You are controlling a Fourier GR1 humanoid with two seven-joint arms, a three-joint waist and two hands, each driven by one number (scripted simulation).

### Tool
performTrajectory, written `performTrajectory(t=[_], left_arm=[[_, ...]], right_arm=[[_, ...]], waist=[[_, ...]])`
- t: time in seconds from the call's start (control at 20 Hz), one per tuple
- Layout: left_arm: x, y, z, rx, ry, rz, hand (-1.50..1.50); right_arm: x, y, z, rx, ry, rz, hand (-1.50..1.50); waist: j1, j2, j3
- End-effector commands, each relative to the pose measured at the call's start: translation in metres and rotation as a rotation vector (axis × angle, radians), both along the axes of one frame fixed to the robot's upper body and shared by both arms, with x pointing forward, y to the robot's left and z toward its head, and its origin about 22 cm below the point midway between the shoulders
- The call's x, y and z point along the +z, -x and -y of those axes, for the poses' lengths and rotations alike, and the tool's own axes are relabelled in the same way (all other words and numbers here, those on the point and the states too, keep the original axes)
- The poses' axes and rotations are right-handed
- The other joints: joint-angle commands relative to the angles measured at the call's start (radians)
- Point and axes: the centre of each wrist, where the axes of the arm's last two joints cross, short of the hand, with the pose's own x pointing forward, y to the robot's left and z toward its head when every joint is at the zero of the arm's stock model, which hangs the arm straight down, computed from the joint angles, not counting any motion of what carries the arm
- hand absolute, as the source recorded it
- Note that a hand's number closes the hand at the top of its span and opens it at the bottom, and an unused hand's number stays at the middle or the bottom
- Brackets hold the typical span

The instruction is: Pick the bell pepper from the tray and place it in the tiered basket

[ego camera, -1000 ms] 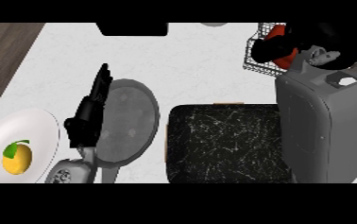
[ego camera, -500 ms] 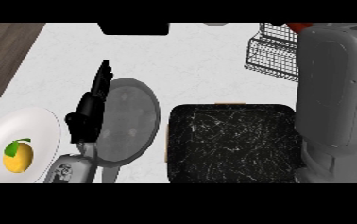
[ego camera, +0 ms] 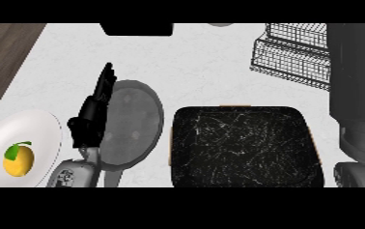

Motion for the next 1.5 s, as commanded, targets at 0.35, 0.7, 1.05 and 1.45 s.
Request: performTrajectory(t=[0.35, 0.7, 1.05, 1.45], left_arm=[[0.006, 0.004, 0.012, -0.011, -0.011, 0.018, 0.00], [-0.005, -0.007, 0.002, -0.011, 0.008, 0.003, 0.00], [0.006, 0.004, -0.011, 0.002, -0.001, -0.006, 0.00], [-0.004, 0.007, -0.010, 0.038, 0.016, -0.008, 0.00]], right_arm=[[-0.034, -0.017, 0.083, -0.126, -0.144, 0.008, 1.50], [-0.043, -0.023, 0.086, -0.074, -0.362, 0.161, -1.50], [-0.026, 0.006, 0.124, -0.172, -0.441, 0.481, -1.50], [-0.034, 0.077, 0.176, -0.352, -0.573, 0.601, -1.50]], waist=[[0.005, 0.001, 0.001], [0.000, 0.002, 0.000], [-0.013, -0.007, 0.001], [-0.049, -0.015, 0.000]])
